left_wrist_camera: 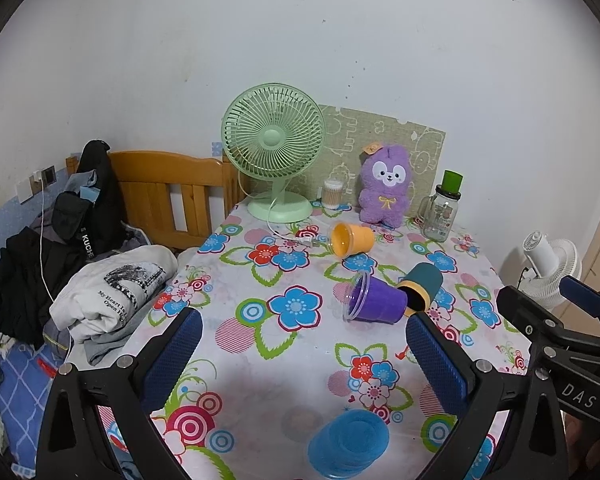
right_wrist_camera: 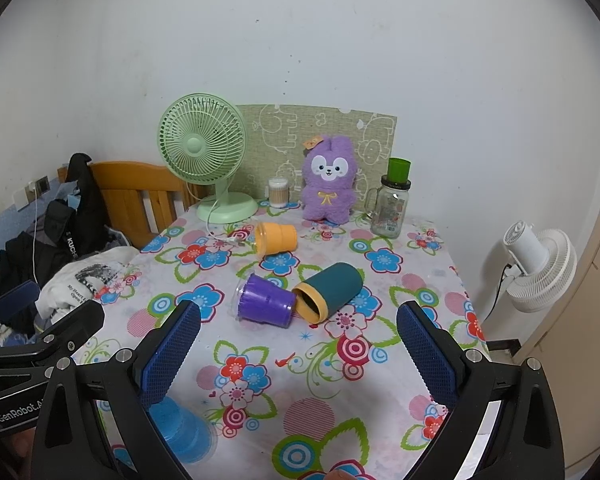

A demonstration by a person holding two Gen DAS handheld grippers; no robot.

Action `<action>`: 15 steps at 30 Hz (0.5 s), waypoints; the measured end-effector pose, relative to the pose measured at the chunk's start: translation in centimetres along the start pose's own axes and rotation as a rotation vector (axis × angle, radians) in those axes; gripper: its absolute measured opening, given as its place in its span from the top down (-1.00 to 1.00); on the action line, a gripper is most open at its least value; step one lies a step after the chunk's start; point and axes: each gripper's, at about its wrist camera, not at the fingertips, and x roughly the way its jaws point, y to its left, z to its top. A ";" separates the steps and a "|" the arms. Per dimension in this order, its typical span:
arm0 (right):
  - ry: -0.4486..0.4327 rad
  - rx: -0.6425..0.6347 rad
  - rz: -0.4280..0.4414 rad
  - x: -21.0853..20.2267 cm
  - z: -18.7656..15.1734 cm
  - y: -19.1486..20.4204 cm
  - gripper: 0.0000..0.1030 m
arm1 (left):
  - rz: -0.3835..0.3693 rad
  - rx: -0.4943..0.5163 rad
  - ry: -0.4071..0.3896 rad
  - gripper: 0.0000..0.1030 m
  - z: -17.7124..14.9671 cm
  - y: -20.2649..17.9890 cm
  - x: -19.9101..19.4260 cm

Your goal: Flip cup upside down

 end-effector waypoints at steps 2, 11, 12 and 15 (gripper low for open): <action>-0.002 -0.001 -0.001 0.0 0.0 0.0 -0.94 | -0.001 0.000 0.002 -0.99 -0.1 -0.1 0.0; 0.000 -0.002 -0.002 0.1 0.1 0.0 -0.94 | -0.002 -0.002 0.002 -0.99 -0.1 -0.2 0.0; 0.001 -0.001 -0.002 0.0 0.1 -0.1 -0.93 | -0.002 -0.001 0.002 -0.99 -0.1 -0.2 0.0; 0.000 -0.002 -0.002 0.1 0.1 0.0 -0.94 | -0.001 0.000 0.002 -0.99 -0.1 -0.2 0.0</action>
